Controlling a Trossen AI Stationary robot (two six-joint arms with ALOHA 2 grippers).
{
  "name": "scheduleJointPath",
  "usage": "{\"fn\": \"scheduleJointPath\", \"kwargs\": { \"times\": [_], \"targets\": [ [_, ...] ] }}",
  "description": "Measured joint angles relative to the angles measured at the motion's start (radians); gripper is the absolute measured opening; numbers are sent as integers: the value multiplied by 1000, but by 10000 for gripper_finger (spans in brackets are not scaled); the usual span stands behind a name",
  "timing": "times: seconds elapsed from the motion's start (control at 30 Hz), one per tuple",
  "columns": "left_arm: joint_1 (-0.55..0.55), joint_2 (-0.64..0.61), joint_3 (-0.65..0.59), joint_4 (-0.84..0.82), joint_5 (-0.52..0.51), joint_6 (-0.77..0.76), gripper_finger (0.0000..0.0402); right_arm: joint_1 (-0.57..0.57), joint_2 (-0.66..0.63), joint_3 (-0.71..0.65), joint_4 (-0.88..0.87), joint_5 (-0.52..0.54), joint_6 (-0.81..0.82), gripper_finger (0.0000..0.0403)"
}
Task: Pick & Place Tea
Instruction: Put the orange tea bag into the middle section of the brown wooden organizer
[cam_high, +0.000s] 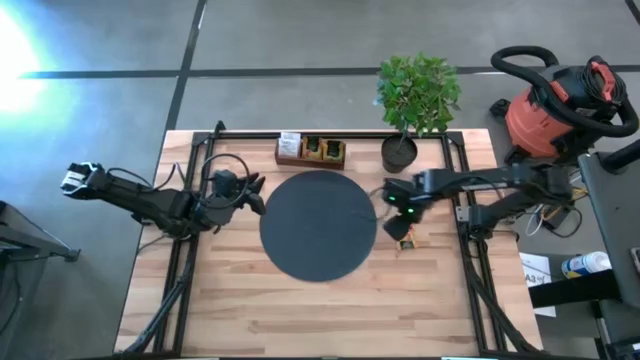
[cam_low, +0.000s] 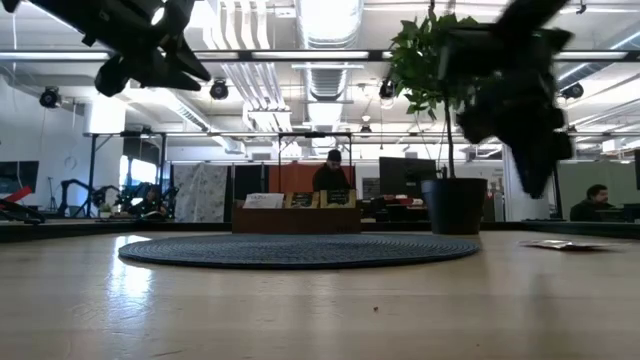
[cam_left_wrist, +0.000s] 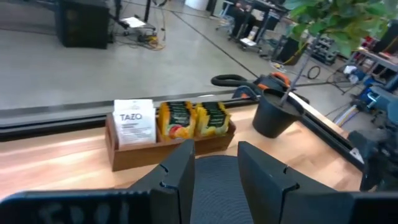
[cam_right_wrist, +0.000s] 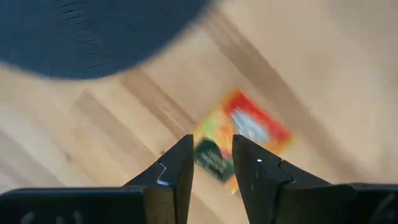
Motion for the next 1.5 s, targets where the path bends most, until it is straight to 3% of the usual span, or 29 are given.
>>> {"fn": "scheduleJointPath", "kwargs": {
  "times": [0.23,0.47,0.83,1.07,1.23,1.5],
  "targets": [
    [5,0,-15,63,8,72,117,51,-228,-275,127,-7,570,107],
    [31,0,-5,70,52,114,117,143,-334,-390,156,30,803,120],
    [71,0,-3,73,94,121,117,203,-339,-469,300,44,950,192],
    [88,0,-3,75,126,159,117,203,-328,-495,335,57,977,200],
    [101,0,-4,75,127,160,117,201,-319,-478,326,91,947,179],
    [135,0,-4,76,156,170,117,201,-296,-493,347,125,938,97]
  ]
}}
